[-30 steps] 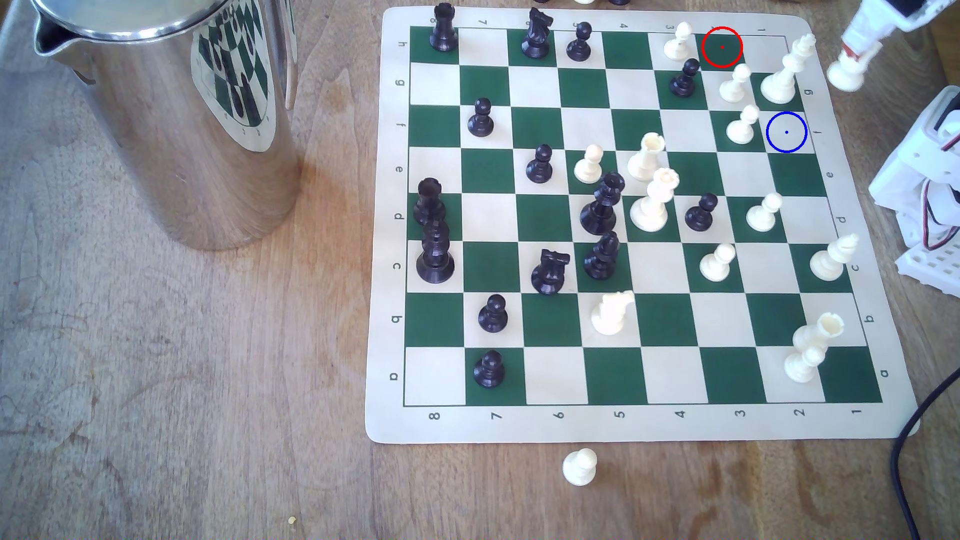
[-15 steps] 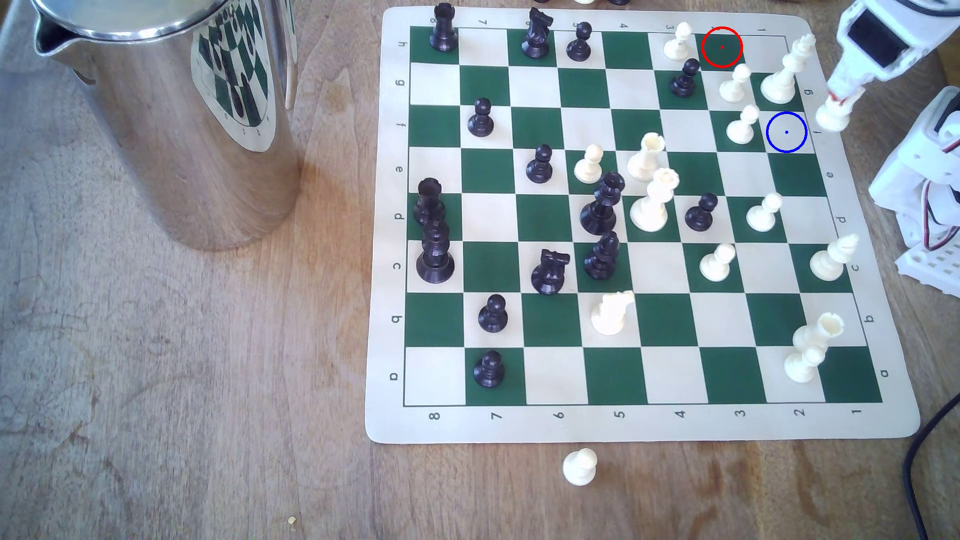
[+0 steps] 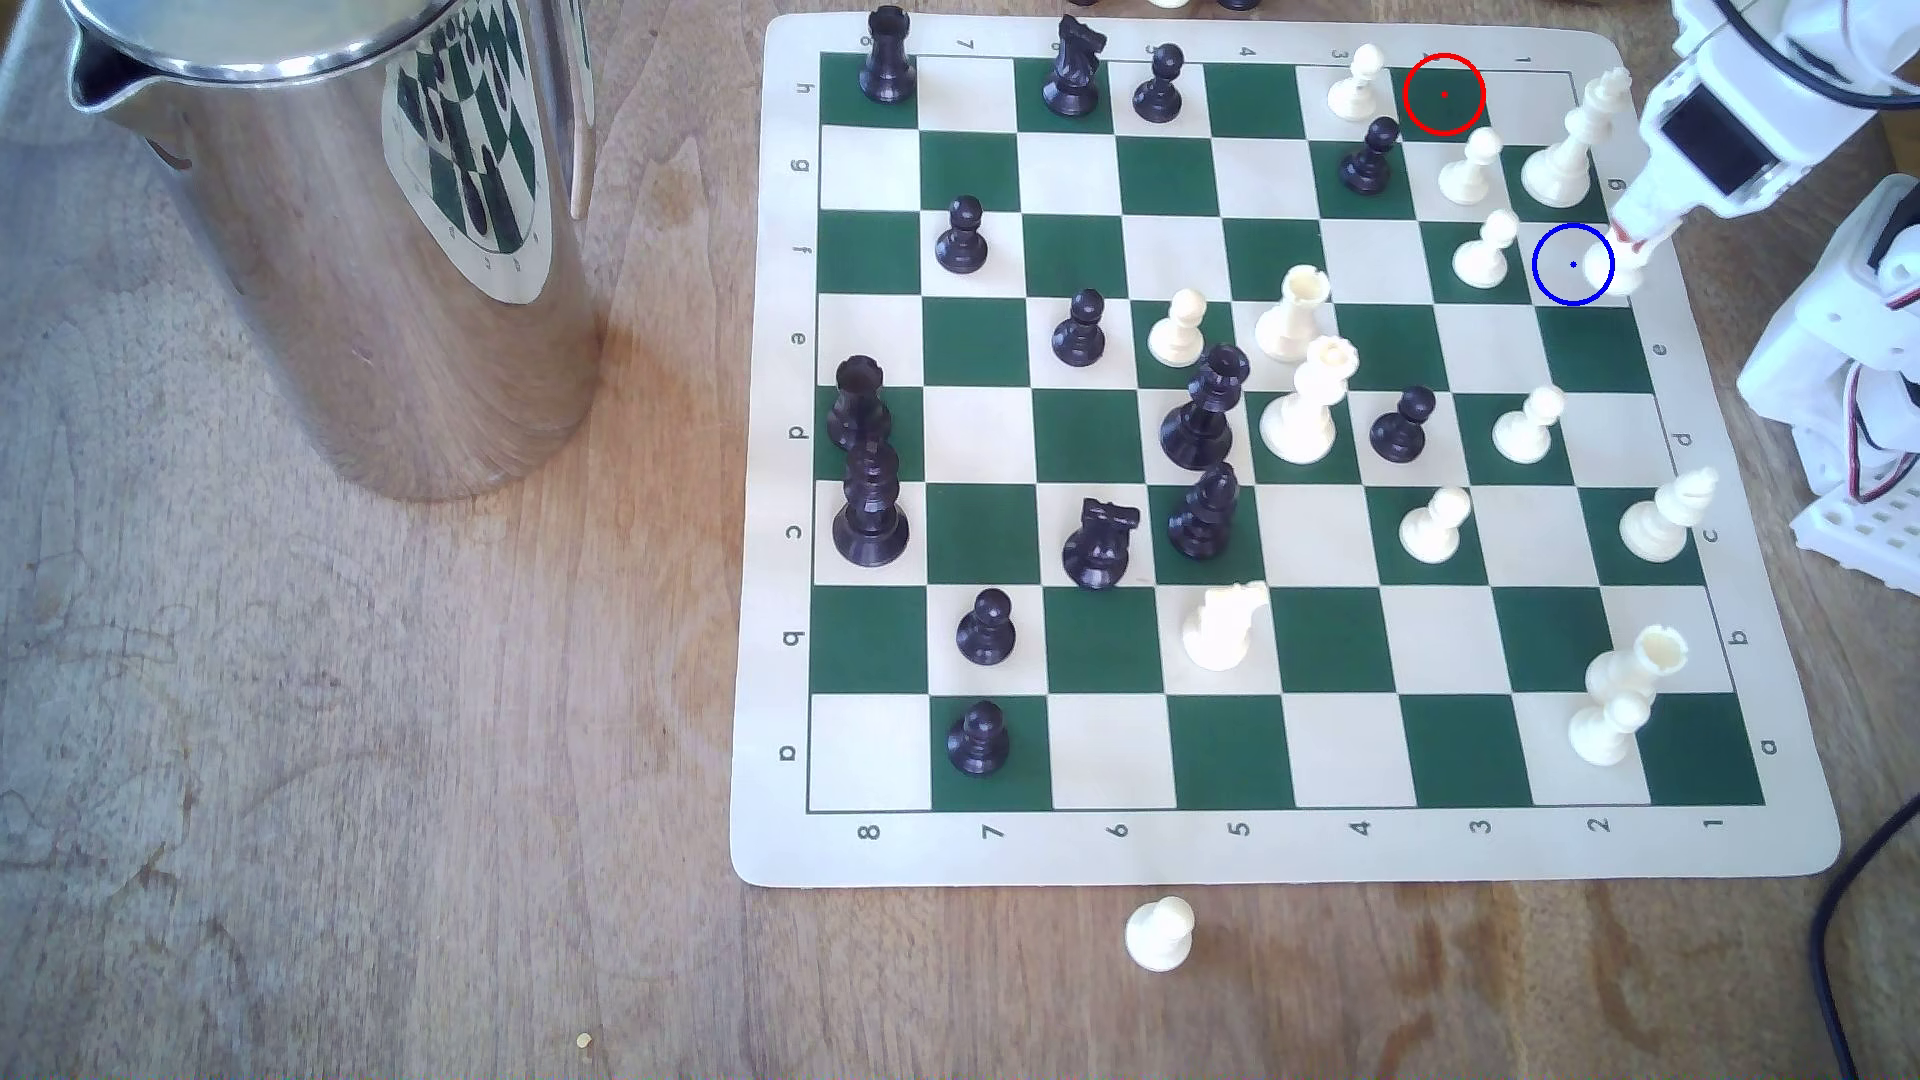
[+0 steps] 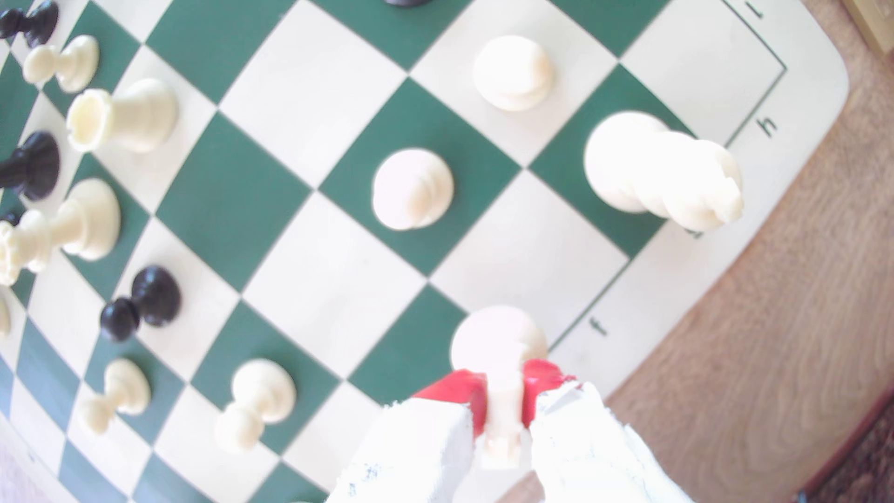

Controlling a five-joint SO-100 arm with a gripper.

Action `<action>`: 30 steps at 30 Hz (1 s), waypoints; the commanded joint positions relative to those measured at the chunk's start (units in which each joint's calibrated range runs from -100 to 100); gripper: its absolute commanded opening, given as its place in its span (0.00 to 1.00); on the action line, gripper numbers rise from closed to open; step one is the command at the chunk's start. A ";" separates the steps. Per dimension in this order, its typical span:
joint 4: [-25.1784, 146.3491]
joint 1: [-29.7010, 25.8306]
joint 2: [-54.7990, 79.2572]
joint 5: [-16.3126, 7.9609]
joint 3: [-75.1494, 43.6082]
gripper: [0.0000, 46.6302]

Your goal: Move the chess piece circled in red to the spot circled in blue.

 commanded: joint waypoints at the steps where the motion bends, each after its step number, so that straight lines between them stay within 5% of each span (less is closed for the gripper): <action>1: -3.75 0.12 -0.77 0.00 1.98 0.01; 30: -10.96 3.24 3.05 2.54 3.80 0.01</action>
